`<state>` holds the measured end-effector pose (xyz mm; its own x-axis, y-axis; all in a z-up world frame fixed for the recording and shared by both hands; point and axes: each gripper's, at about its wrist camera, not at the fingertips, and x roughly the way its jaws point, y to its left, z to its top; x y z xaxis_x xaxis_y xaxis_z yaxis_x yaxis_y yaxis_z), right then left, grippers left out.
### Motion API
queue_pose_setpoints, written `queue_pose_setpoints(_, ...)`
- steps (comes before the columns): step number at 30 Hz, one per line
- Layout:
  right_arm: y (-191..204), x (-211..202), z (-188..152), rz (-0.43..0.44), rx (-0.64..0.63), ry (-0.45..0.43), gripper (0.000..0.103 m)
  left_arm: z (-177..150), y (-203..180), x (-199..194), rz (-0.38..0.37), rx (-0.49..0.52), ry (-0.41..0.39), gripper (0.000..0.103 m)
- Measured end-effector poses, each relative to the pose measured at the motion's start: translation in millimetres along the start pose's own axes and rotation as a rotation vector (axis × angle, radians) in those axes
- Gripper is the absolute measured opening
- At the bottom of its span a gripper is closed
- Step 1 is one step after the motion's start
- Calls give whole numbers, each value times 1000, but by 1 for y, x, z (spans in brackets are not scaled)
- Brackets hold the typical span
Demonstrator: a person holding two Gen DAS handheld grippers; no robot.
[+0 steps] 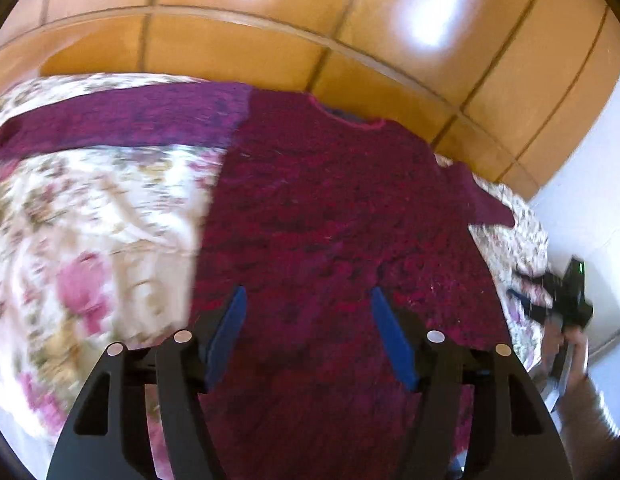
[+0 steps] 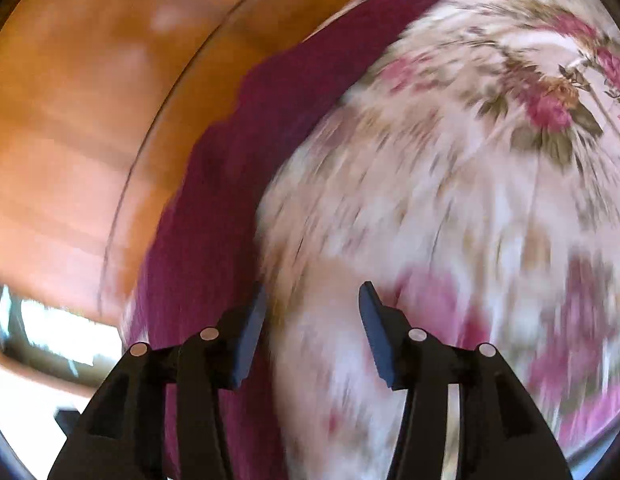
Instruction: Fold small clothes
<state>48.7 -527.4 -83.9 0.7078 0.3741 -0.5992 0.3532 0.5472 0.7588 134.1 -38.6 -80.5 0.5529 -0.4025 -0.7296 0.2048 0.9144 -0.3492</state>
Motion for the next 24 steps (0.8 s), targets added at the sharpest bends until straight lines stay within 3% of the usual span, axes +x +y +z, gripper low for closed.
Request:
queue_pose_setpoints(3,-17,20,43,17,116,-78,43,2,-13,33,-2,16,65,64)
queue_pose_setpoints(8,-35,43,108,20,221,-175,42,3,-26,69,58,78,119,64)
queue_pose_setpoints(15,-61,65,180,21,296,-263,36,1,-31,84,63,103,139,70)
queue_pose_setpoints(20,-58,78,212,-37,306,-298,35,-1,-29,83,64,117,146,72)
queue_pose_setpoints(23,-48,75,215,-142,240,-290,14,-2,-32,86,69,121,148,74)
queue_pose_setpoints(24,-40,69,213,-199,191,-298,12,-1,-33,88,70,121,147,75)
